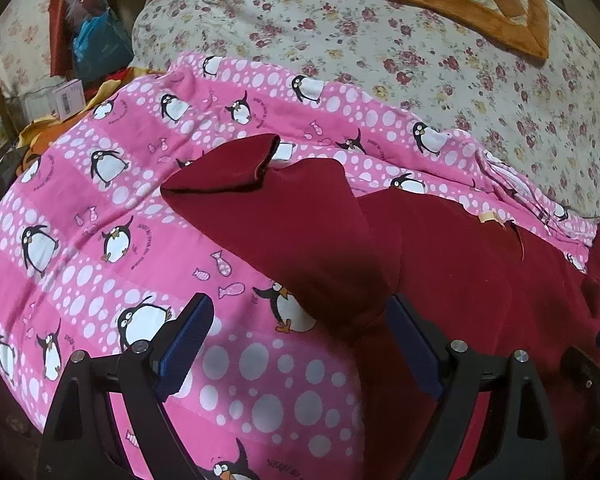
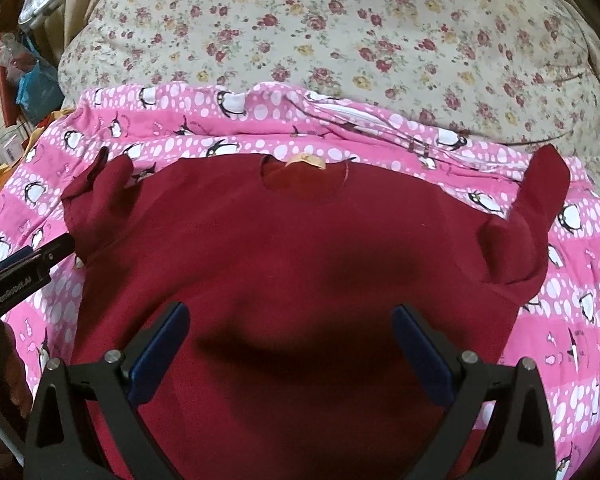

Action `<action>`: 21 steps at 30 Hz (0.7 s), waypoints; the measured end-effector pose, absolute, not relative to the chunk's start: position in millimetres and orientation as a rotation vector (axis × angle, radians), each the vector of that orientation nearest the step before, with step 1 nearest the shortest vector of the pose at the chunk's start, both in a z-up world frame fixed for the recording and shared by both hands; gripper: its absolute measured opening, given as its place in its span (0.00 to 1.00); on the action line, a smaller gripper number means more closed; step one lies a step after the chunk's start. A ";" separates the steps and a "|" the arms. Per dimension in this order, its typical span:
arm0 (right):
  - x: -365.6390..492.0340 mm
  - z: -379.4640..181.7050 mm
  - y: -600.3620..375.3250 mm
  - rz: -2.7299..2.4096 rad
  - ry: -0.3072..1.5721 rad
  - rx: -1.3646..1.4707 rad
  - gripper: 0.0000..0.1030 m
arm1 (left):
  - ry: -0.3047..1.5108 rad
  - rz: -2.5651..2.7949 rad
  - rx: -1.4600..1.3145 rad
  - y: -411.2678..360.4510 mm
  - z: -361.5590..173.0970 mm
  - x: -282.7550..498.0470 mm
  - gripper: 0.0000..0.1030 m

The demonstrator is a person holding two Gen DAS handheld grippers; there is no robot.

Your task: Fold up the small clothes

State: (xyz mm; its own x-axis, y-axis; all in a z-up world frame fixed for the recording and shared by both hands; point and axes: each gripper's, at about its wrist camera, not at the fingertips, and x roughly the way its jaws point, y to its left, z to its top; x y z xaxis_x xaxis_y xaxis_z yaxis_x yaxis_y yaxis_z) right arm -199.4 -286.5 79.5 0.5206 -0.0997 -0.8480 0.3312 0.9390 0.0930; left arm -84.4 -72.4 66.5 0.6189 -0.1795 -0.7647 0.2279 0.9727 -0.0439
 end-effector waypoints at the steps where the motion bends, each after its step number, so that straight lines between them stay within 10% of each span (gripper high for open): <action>1: -199.2 78.7 -287.9 -0.269 0.995 0.260 1.00 | 0.875 -0.235 0.060 -72.9 66.0 -83.8 0.69; 21: -199.9 68.8 -297.5 -0.296 1.004 0.279 1.00 | 0.874 -0.230 0.077 -78.4 64.5 -83.9 0.69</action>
